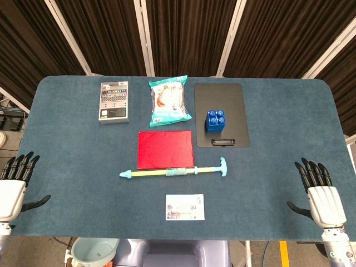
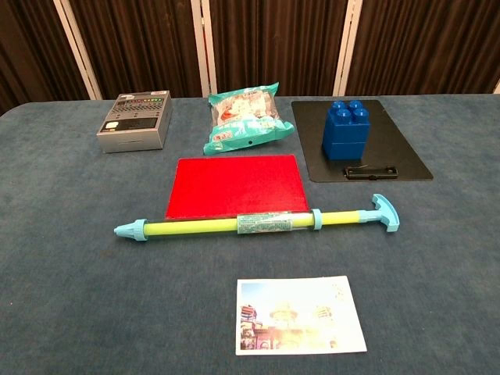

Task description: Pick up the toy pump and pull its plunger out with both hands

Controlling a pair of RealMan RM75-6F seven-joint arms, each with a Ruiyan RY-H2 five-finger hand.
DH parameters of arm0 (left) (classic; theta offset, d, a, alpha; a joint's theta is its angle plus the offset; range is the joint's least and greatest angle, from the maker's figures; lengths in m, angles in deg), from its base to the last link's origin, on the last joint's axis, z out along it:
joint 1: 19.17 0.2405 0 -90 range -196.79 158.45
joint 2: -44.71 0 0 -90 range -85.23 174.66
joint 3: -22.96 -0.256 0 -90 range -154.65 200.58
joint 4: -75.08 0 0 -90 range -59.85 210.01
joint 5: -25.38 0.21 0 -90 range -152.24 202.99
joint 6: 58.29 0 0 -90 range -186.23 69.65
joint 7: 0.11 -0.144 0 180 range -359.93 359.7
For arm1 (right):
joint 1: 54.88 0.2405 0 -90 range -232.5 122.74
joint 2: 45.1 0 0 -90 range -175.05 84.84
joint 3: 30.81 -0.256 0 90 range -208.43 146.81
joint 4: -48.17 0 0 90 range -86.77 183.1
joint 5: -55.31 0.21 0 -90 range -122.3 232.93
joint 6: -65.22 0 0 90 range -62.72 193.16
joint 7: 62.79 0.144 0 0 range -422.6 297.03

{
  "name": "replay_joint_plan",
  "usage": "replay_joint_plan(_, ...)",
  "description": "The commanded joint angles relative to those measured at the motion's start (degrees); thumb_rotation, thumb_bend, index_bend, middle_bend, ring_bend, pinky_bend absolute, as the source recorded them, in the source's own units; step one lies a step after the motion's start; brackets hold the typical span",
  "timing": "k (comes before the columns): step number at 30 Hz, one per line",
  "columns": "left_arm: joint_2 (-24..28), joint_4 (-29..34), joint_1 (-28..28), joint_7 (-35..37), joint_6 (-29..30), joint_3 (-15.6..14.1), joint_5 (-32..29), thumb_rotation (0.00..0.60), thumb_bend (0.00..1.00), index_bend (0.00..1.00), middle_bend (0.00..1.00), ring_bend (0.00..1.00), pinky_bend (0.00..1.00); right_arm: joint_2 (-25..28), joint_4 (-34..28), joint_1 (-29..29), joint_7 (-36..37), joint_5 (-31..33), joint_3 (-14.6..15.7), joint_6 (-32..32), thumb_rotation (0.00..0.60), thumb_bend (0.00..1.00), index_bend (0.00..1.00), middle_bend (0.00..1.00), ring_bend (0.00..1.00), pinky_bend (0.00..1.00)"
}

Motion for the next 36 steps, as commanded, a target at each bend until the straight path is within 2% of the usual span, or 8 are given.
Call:
replay_joint_plan(1, 0.0, 0.1, 0.0, 0.0, -0.1, -0.1, 0.1, 0.600, 0.07, 0.00, 0.00, 0.00, 0.01, 0.1, -0.1, 0.0, 0.0, 0.0, 0.0, 0.1, 0.600, 0.00, 0.00, 0.00, 0.00, 0.00)
replay_joint_plan(6, -0.8, -0.1, -0.2, 0.5, 0.6, 0.0, 1.5, 0.600, 0.07, 0.01, 0.00, 0.00, 0.01, 0.3, -0.3, -0.2, 0.0, -0.2, 0.2, 0.3, 0.600, 0.00, 0.00, 0.00, 0.00, 0.00)
replay_joint_plan(8, -2.0, -0.8, -0.3, 0.7, 2.1, 0.4, 2.6, 0.600, 0.07, 0.08, 0.01, 0.00, 0.01, 0.4, -0.5, -0.3, 0.2, -0.2, 0.2, 0.3, 0.600, 0.00, 0.00, 0.00, 0.00, 0.00)
replay_joint_plan(10, -3.9, -1.7, -0.5, 0.8, 3.8, 0.9, 4.1, 0.600, 0.11, 0.21, 0.03, 0.00, 0.01, 0.6, -0.7, -0.4, 0.5, -0.1, 0.1, 0.5, 0.600, 0.00, 0.00, 0.00, 0.00, 0.00)
replay_joint_plan(14, -8.1, -3.1, -1.1, 1.1, 5.7, 0.8, 7.4, 0.600, 0.19, 0.33, 0.05, 0.00, 0.01, 1.0, -1.0, -0.5, 1.1, -0.1, 0.4, 0.4, 0.600, 0.00, 0.00, 0.00, 0.00, 0.00)
replay_joint_plan(20, -12.8, -3.0, -2.3, -8.3, 4.5, 0.5, 10.2, 0.600, 0.19, 0.34, 0.06, 0.00, 0.01, 1.6, -1.2, 0.1, 2.6, -0.1, 0.6, -1.1, 0.600, 0.00, 0.00, 0.00, 0.00, 0.00)
replay_joint_plan(27, -16.9, -1.2, -3.5, -14.3, 3.0, 1.0, 11.0, 0.600, 0.19, 0.36, 0.07, 0.00, 0.01, 2.7, -1.3, 0.3, 5.0, 0.4, 0.7, -1.8, 0.600, 0.00, 0.00, 0.00, 0.00, 0.00)
replay_joint_plan(36, -23.1, -1.4, -6.7, -23.2, -3.0, 3.0, 8.4, 0.600, 0.19, 0.38, 0.09, 0.00, 0.01, 3.6, -1.4, 0.6, 7.2, 0.8, 0.5, -2.5, 0.600, 0.00, 0.00, 0.00, 0.00, 0.00)
